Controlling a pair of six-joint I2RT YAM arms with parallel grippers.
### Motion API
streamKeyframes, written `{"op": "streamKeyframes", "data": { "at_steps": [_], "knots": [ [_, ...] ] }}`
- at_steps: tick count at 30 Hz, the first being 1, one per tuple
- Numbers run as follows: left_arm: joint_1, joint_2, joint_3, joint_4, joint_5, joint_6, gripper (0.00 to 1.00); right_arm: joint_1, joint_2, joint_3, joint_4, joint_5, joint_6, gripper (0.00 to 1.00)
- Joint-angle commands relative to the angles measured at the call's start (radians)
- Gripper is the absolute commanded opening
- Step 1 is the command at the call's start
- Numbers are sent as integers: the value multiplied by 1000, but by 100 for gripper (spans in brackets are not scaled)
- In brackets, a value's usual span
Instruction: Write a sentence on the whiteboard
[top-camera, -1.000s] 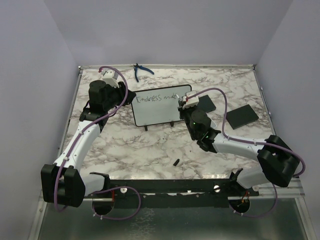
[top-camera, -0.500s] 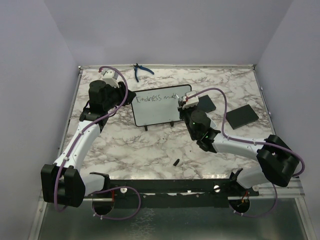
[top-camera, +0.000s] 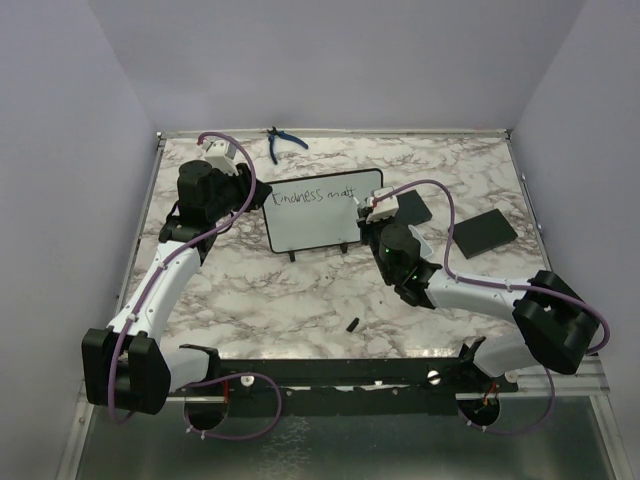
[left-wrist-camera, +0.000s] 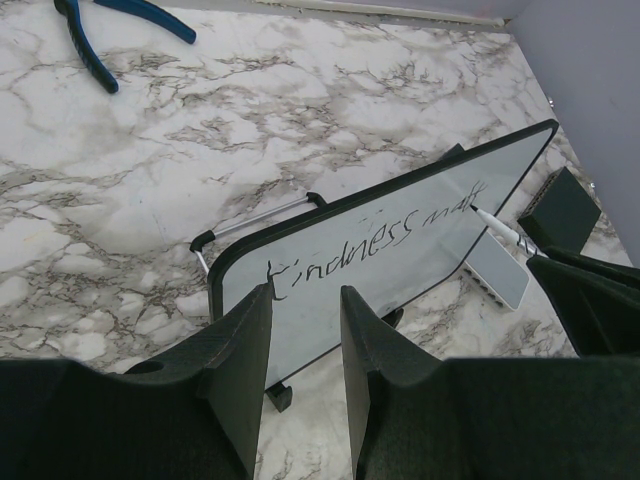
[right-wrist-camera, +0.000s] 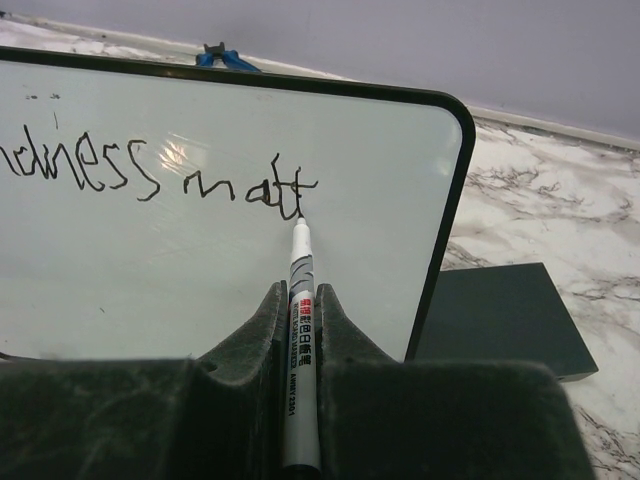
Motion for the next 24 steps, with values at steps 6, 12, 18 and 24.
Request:
{"op": "streamKeyframes", "data": {
  "at_steps": [6, 12, 18, 24],
  "knots": [
    [-5, -23, -9, 7, 11, 9, 35, -4, -21, -10, -13, 56, 13, 0],
    [-4, -24, -9, 7, 12, 9, 35, -4, -21, 1, -4, 59, -8, 0],
    [-4, -25, -9, 7, 11, 10, 35, -4, -22, 6, -2, 47, -11, 0],
    [-5, -25, -9, 7, 10, 10, 35, -4, -83, -20, -3, -7, -24, 0]
  ]
}}
